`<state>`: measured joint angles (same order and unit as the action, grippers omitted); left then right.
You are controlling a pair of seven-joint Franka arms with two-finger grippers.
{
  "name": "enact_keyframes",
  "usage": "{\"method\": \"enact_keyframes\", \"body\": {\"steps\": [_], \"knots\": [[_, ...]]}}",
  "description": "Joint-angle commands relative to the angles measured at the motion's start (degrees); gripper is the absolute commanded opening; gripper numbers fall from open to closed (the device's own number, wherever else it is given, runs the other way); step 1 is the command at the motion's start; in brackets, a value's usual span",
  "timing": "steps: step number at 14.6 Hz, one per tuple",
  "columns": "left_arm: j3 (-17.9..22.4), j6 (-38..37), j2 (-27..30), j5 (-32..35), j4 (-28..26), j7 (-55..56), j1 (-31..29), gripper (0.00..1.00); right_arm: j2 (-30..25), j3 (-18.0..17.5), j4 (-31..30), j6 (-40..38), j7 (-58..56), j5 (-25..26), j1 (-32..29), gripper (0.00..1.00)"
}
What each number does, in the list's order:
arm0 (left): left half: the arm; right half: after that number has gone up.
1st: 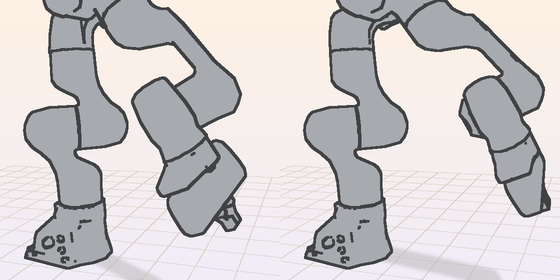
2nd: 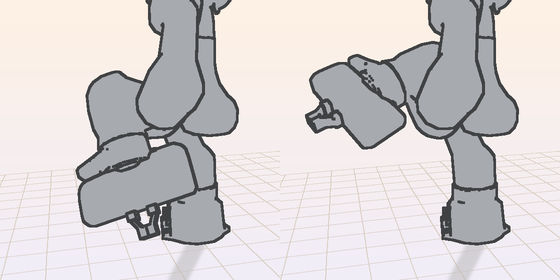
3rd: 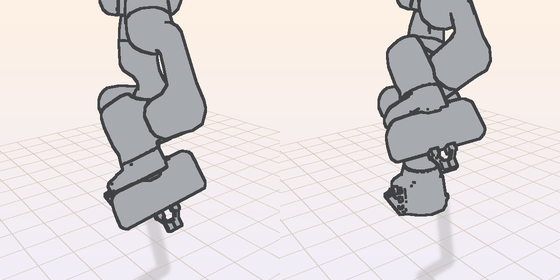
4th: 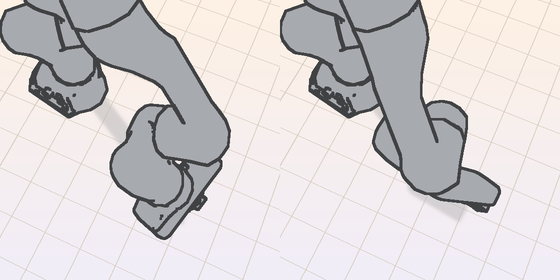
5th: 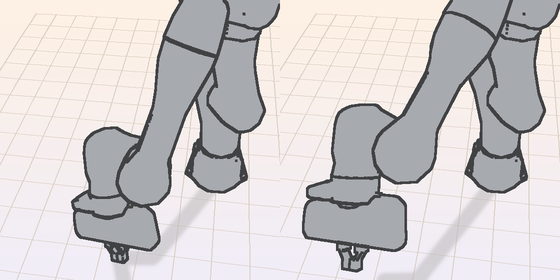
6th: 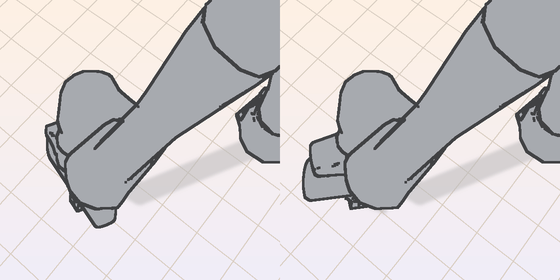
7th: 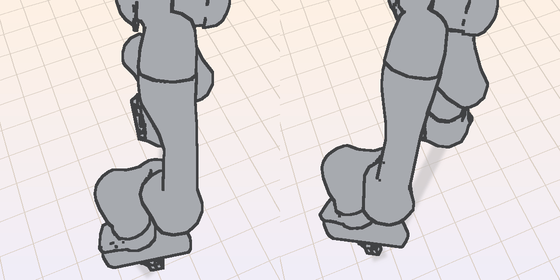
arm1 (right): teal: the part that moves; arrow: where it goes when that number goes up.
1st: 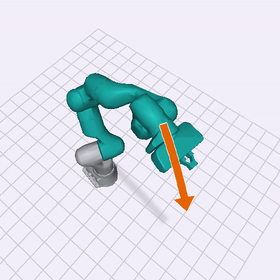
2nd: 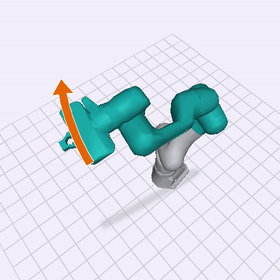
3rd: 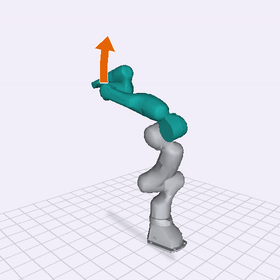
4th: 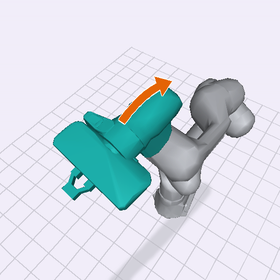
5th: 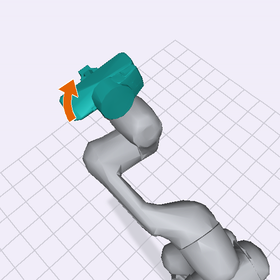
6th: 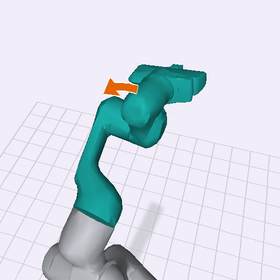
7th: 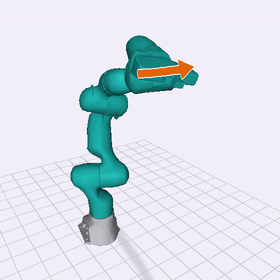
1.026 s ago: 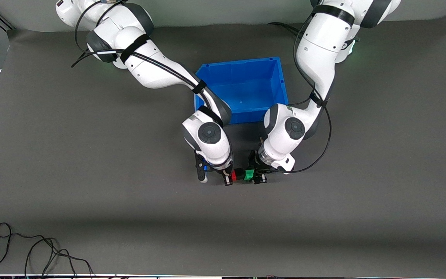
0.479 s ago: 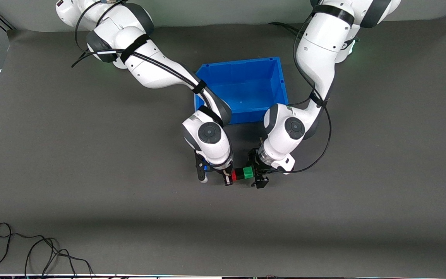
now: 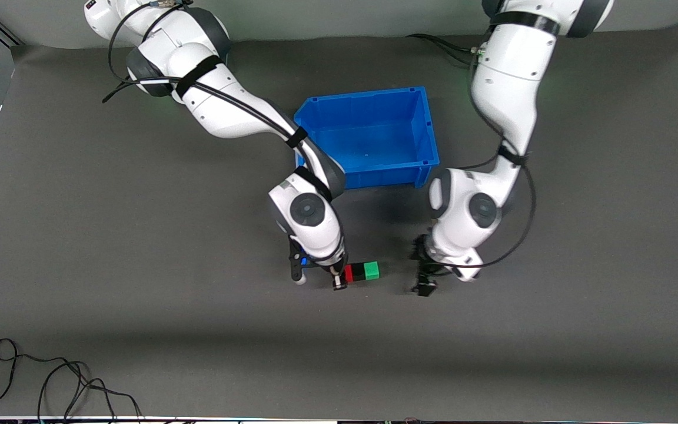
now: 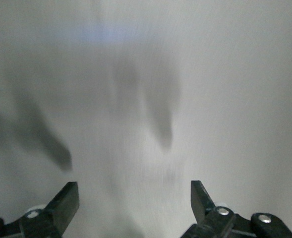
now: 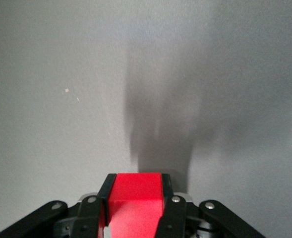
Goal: Attach green and red cubes to black cube
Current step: 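Open the left gripper and lift it off the green cube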
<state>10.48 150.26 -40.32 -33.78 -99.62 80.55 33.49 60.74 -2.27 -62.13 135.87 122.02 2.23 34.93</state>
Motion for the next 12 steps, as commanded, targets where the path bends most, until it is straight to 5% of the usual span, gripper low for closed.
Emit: {"method": "enact_keyframes", "body": {"steps": [1, 8, 9, 10, 11, 12], "knots": [[7.07, -11.17, 7.35, 0.38, -5.32, -14.23, 0.0, 1.0, -0.18, -0.1, 0.87, -3.06, 1.38, -3.45, 0.05, 0.0], [21.07, -28.08, 11.13, 0.29, -5.14, -41.68, -0.09, 1.0, -0.36, -0.46, 0.79, -6.23, 1.3, -5.84, 0.4, 0.0], [21.95, -28.88, 11.22, 0.38, -5.14, -43.53, -0.01, 1.0, -0.36, -0.46, 0.79, -6.23, 1.12, -5.75, 0.49, 0.09], [22.22, -28.97, 11.14, 0.38, -5.14, -44.94, -0.01, 1.0, -0.36, -0.46, 0.79, -6.15, 0.86, -5.49, 0.66, 0.68], [22.22, -28.97, 11.05, 0.64, -5.14, -46.44, 0.08, 1.0, -0.36, -0.46, 0.79, -6.15, 0.86, -5.31, 0.84, 0.99], [22.22, -29.06, 11.05, 2.47, -5.14, -48.11, 0.0, 1.0, -0.45, -0.46, 0.87, -6.15, 0.86, -5.31, 0.84, 0.99]]}}
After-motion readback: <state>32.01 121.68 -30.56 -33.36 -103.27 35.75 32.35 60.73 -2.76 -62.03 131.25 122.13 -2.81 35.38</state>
